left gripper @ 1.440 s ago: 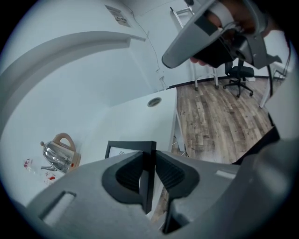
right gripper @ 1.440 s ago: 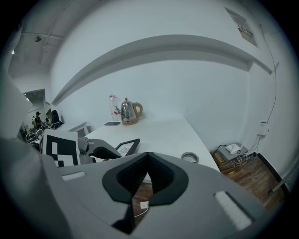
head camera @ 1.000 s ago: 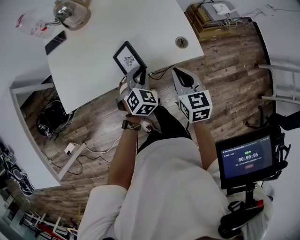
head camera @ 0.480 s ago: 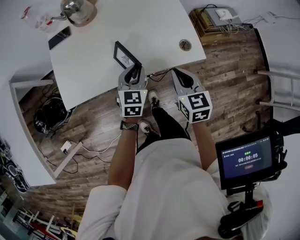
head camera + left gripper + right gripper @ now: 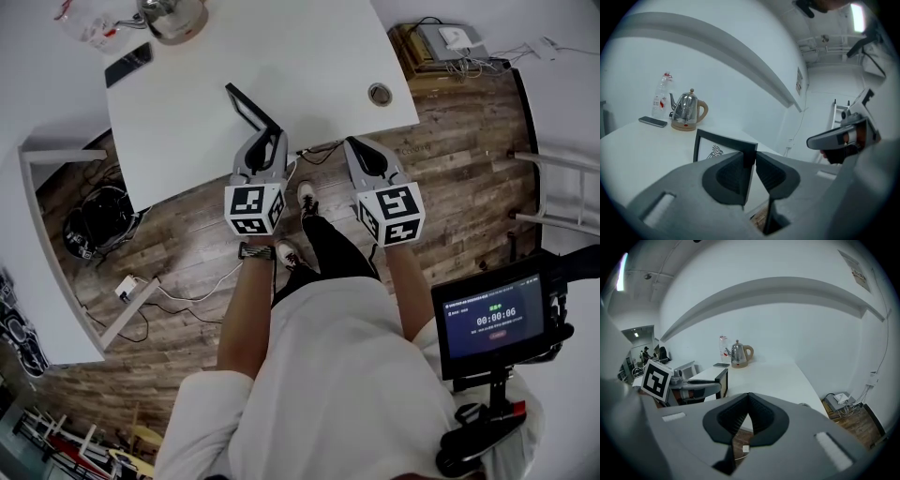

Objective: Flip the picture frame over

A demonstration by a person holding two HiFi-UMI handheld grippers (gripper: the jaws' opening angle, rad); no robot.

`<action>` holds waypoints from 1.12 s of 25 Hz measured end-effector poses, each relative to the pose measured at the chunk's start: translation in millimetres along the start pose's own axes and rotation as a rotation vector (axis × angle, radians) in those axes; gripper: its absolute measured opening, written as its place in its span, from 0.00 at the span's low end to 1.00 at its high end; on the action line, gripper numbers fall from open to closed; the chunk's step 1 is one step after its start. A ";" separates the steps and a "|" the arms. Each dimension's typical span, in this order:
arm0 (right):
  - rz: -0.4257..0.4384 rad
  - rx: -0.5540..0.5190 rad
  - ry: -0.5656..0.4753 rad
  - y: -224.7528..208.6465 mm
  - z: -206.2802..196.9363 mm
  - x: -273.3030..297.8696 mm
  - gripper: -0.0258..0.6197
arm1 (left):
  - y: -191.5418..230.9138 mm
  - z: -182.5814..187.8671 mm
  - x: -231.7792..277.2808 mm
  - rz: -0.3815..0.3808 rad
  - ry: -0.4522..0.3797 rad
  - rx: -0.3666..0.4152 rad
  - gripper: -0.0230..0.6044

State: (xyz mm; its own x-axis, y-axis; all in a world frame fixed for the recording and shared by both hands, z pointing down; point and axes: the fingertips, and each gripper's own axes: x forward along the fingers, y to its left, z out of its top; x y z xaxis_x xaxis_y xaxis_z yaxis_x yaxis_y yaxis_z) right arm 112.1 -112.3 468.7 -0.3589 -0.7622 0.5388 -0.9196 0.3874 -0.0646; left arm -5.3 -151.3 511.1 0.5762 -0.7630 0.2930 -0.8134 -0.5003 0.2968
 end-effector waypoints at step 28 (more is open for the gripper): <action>0.098 -0.083 0.029 47.6 1.4 15.2 0.04 | 62.9 -6.1 -70.1 0.086 -0.347 -0.550 0.18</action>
State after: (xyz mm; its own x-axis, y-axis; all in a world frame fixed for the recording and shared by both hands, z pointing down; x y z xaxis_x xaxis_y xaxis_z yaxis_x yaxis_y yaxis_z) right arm 62.6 -106.1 472.6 -0.4401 -0.7038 0.5576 -0.8637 0.5017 -0.0485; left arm -96.4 -126.8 514.8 0.3764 -0.9249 0.0536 -0.6427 -0.2190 0.7342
